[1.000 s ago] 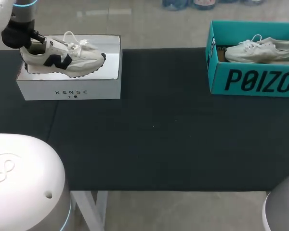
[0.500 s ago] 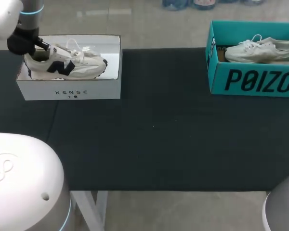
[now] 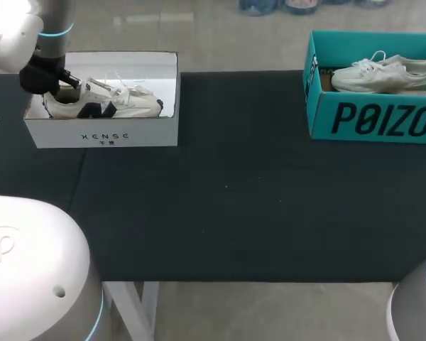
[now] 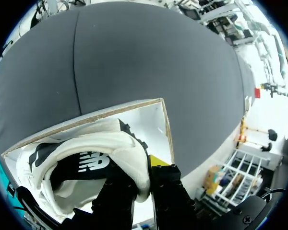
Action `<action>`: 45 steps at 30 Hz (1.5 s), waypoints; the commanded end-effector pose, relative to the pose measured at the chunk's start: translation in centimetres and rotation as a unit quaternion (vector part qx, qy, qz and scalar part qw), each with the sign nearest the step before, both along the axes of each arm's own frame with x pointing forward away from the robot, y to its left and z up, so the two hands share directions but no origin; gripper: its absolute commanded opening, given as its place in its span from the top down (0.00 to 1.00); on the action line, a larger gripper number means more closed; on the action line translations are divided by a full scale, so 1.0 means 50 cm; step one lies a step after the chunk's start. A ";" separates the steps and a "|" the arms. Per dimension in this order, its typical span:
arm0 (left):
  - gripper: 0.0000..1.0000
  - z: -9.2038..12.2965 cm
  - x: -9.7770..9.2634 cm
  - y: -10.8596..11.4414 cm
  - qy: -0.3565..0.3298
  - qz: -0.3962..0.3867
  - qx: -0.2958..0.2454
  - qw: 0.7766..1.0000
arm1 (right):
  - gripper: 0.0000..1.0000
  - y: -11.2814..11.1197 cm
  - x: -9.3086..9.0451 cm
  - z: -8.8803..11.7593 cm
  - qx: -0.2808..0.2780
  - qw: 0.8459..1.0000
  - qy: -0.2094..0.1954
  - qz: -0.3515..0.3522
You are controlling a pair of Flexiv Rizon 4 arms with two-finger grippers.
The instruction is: Take the shoe out of the shoebox, open the shoe tongue, remove and reinsert the insole, then place the shoe into the shoebox
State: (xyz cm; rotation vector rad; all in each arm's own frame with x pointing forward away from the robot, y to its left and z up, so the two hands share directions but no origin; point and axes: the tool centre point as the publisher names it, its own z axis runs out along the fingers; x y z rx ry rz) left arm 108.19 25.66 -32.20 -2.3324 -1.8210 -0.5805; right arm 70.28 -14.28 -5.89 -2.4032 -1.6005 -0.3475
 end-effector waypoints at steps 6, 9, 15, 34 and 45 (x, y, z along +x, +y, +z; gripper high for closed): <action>1.00 -0.048 0.018 0.006 0.002 -0.004 -0.004 1.000 | 0.00 0.000 0.004 0.000 0.000 1.000 0.002 0.000; 1.00 -0.056 0.014 0.005 0.006 -0.003 -0.009 1.000 | 0.00 0.000 0.004 0.000 0.000 1.000 0.002 0.000; 1.00 -0.061 0.002 0.000 0.008 -0.011 -0.017 1.000 | 0.00 0.000 0.004 0.000 0.000 1.000 0.002 0.000; 0.00 0.080 -0.024 0.000 -0.069 0.017 -0.064 0.995 | 0.00 0.000 0.004 0.000 0.000 1.000 0.002 0.000; 0.00 0.172 -0.145 -0.092 -0.083 0.012 -0.176 0.981 | 0.00 0.000 0.004 0.000 0.000 1.000 0.002 0.000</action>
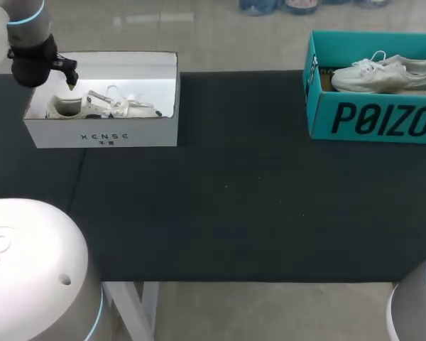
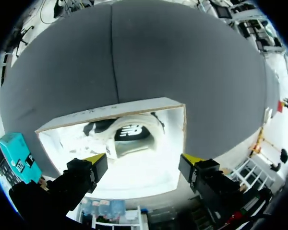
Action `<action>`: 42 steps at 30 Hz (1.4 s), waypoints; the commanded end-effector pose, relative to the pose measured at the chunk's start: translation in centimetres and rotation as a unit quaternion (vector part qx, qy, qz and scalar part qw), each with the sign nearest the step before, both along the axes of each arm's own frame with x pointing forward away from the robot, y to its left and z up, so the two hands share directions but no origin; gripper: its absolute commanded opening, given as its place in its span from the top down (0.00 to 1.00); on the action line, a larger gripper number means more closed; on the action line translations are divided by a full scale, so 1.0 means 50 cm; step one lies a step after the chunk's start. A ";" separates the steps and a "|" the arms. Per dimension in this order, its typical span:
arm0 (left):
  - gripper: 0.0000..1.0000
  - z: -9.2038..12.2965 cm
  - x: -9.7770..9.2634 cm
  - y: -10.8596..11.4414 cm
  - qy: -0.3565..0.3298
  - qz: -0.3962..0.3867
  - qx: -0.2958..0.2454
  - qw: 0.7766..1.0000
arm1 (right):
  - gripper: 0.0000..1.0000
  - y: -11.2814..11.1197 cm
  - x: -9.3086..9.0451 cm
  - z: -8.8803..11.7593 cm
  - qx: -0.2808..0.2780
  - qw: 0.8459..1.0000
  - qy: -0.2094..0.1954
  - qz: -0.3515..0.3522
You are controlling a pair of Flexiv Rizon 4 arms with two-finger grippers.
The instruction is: Take the shoe out of the shoebox, open the shoe tongue, remove and reinsert the insole, then place the shoe into the shoebox
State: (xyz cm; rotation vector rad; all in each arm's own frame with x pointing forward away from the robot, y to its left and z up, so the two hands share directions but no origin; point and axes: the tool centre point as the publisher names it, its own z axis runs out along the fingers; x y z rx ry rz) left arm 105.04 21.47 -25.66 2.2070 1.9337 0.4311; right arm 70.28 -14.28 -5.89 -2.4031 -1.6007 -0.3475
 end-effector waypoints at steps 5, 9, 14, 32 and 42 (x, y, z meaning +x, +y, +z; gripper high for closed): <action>0.00 0.042 -0.100 -0.031 -0.007 -0.011 -0.012 1.000 | 0.00 0.000 0.004 0.000 0.000 1.000 0.002 0.000; 0.00 0.042 -0.100 -0.031 -0.007 -0.011 -0.012 1.000 | 0.00 0.000 0.004 0.000 0.000 1.000 0.002 0.000; 0.00 0.042 -0.100 -0.031 -0.007 -0.011 -0.012 1.000 | 0.00 0.000 0.004 0.000 0.000 1.000 0.002 0.000; 0.00 0.042 -0.100 -0.031 -0.007 -0.011 -0.012 1.000 | 0.00 -0.017 0.034 -0.008 0.009 1.000 -0.004 0.011; 0.00 0.042 -0.100 -0.031 -0.007 -0.011 -0.012 1.000 | 0.00 -0.049 0.200 -0.080 -0.039 0.999 -0.014 0.001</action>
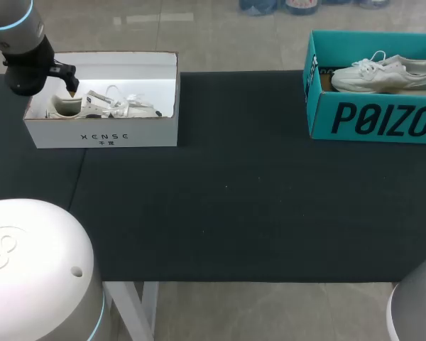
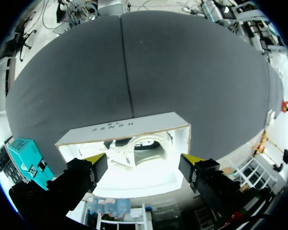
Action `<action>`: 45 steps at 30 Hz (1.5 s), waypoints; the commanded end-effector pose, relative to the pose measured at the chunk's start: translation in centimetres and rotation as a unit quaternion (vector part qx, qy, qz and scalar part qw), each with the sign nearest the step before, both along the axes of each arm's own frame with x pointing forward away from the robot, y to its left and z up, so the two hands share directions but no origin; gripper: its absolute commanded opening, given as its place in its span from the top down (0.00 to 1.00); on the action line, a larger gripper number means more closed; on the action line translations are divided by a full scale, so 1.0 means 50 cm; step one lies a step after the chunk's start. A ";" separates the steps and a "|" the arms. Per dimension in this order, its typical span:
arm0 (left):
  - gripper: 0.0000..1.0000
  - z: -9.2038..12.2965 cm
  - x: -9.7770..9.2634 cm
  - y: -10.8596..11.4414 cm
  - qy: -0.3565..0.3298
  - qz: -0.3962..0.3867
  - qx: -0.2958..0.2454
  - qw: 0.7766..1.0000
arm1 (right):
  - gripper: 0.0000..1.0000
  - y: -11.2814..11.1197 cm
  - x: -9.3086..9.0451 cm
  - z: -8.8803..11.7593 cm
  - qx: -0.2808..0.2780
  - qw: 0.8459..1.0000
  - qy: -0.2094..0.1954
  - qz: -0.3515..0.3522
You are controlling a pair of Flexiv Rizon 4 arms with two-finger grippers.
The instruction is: Take the shoe out of the shoebox, open the shoe tongue, remove and reinsert the insole, then place the shoe into the shoebox
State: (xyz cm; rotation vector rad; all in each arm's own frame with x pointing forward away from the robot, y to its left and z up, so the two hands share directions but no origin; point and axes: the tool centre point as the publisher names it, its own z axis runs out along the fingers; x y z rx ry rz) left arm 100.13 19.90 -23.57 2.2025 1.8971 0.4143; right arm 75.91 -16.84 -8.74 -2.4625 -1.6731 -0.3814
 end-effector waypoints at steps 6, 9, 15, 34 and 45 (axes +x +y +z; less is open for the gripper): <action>0.00 0.000 -0.001 0.001 -0.001 0.000 0.000 1.000 | 0.00 -0.001 0.183 -0.084 -0.042 0.999 0.015 -0.023; 0.00 0.000 -0.001 0.001 -0.001 0.000 0.000 1.000 | 0.00 -0.010 0.229 -0.112 -0.069 0.997 0.010 -0.035; 0.00 0.000 -0.001 0.001 -0.001 0.000 0.000 1.000 | 0.00 -0.013 0.249 -0.121 -0.100 0.994 0.013 -0.040; 0.00 0.000 -0.001 0.001 -0.001 0.000 0.000 1.000 | 0.00 -0.013 0.249 -0.121 -0.100 0.994 0.013 -0.040; 0.00 0.000 -0.001 0.001 -0.001 0.000 0.000 1.000 | 0.00 -0.072 0.403 -0.165 -0.119 0.992 0.013 -0.046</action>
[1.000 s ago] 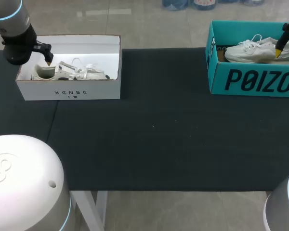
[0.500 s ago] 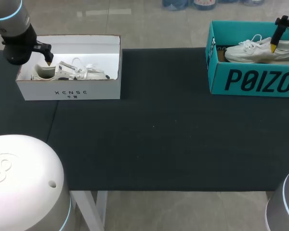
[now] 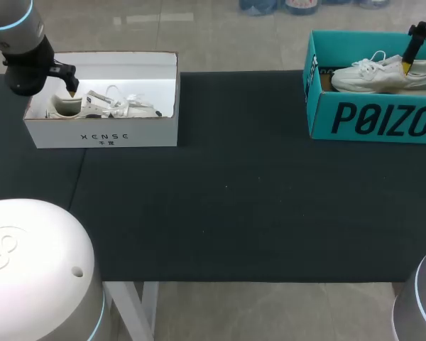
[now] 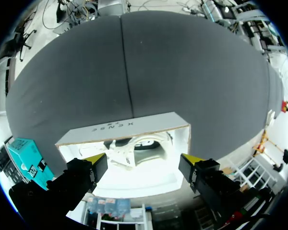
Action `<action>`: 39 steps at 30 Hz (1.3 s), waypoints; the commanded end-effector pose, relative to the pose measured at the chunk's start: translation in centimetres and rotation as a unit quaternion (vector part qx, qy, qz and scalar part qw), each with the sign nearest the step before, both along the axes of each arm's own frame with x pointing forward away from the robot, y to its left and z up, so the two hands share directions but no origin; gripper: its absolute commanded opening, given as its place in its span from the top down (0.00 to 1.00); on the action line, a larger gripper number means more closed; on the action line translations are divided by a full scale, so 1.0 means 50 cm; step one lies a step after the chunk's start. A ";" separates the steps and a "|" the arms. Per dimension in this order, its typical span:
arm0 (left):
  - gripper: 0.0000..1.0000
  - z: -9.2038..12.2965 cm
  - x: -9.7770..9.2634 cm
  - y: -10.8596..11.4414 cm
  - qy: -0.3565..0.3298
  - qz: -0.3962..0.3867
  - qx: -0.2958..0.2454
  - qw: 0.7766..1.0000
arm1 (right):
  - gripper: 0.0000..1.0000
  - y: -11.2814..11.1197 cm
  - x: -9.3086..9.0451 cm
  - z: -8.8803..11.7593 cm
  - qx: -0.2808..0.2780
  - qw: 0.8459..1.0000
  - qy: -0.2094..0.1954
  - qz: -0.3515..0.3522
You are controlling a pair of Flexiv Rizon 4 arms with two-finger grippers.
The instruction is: Take the shoe out of the shoebox, open the shoe tongue, remove and reinsert the insole, then place the shoe into the shoebox
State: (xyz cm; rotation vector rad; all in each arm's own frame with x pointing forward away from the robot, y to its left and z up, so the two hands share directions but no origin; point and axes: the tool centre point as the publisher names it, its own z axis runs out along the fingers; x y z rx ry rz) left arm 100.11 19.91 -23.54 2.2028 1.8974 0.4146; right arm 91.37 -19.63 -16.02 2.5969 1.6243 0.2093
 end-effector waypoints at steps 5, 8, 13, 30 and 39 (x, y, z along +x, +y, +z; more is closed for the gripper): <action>0.00 -0.001 -0.001 0.000 -0.001 -0.001 0.000 1.000 | 0.00 -0.051 0.174 -0.039 -0.010 1.000 0.005 0.001; 0.00 -0.001 -0.001 0.000 -0.001 -0.001 0.000 1.000 | 0.00 -0.077 0.216 -0.052 -0.020 1.000 -0.011 0.004; 0.00 -0.001 -0.001 0.000 -0.001 -0.001 0.000 1.000 | 0.00 -0.128 0.274 -0.090 -0.036 0.999 -0.009 0.012; 0.00 -0.001 -0.001 0.000 -0.001 -0.001 0.000 1.000 | 0.00 -0.226 0.400 -0.178 -0.041 0.993 0.015 0.108; 0.00 -0.001 -0.001 0.000 -0.001 -0.001 0.000 1.000 | 0.00 -0.270 0.457 -0.222 -0.050 0.992 0.022 0.112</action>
